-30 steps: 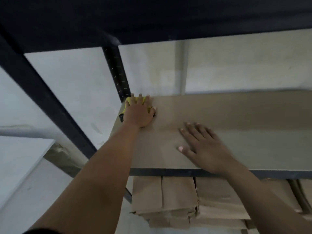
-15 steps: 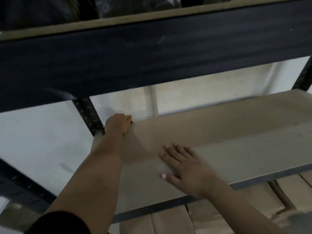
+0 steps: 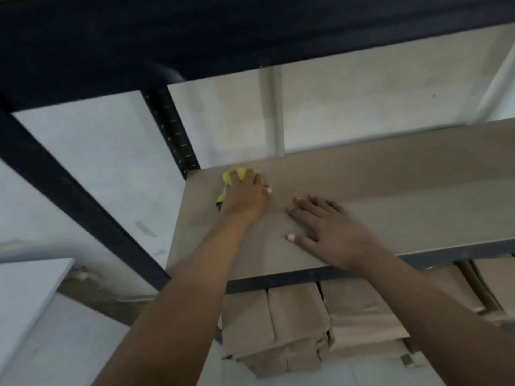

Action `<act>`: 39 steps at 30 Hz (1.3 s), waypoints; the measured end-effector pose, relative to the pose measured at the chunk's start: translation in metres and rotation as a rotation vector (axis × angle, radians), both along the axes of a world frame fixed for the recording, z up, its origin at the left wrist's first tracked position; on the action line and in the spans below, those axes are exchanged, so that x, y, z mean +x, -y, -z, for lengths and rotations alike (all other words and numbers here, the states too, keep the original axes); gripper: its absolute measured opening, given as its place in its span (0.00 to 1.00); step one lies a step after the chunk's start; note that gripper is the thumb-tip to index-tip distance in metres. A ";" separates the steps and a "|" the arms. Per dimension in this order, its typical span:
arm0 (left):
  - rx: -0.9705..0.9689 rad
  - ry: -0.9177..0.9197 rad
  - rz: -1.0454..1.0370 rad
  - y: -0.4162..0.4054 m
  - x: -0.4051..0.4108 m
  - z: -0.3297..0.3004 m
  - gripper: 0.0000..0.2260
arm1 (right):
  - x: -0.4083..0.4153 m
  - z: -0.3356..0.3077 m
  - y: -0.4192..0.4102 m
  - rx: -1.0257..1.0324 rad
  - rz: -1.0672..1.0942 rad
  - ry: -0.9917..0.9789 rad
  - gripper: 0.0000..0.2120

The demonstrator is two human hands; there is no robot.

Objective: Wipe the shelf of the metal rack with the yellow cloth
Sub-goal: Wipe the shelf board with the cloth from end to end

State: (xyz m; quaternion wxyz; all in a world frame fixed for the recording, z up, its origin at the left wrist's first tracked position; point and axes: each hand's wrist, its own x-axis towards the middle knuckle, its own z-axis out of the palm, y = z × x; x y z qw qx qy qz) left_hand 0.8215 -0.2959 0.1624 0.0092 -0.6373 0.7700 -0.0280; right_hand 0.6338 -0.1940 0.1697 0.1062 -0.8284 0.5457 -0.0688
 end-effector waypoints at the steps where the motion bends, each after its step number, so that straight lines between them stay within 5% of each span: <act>1: 0.011 -0.014 0.028 -0.015 -0.001 0.001 0.24 | -0.001 0.000 0.000 0.001 0.002 0.004 0.28; 8: 0.004 -0.285 0.253 -0.155 0.007 -0.016 0.24 | -0.005 0.004 -0.006 -0.003 0.030 0.039 0.30; 12: -0.023 -0.316 0.265 -0.163 0.011 -0.005 0.29 | -0.005 0.009 -0.004 -0.005 0.162 -0.013 0.31; 17: -0.046 -0.084 0.149 -0.128 -0.015 -0.004 0.29 | -0.004 0.010 -0.008 0.038 0.327 -0.038 0.29; 23: 0.063 -0.173 0.079 -0.050 -0.035 0.000 0.19 | -0.003 0.010 -0.010 0.029 0.421 -0.078 0.28; 31: -0.042 -0.160 0.082 0.057 -0.051 -0.001 0.23 | -0.001 0.013 -0.009 -0.020 0.411 -0.052 0.28; 36: 0.011 -0.302 -0.123 0.110 -0.053 -0.006 0.31 | -0.001 0.012 -0.010 0.000 0.441 -0.018 0.30; 39: 0.074 -0.273 -0.171 0.124 -0.052 -0.009 0.26 | 0.002 0.013 -0.009 -0.036 0.485 0.000 0.32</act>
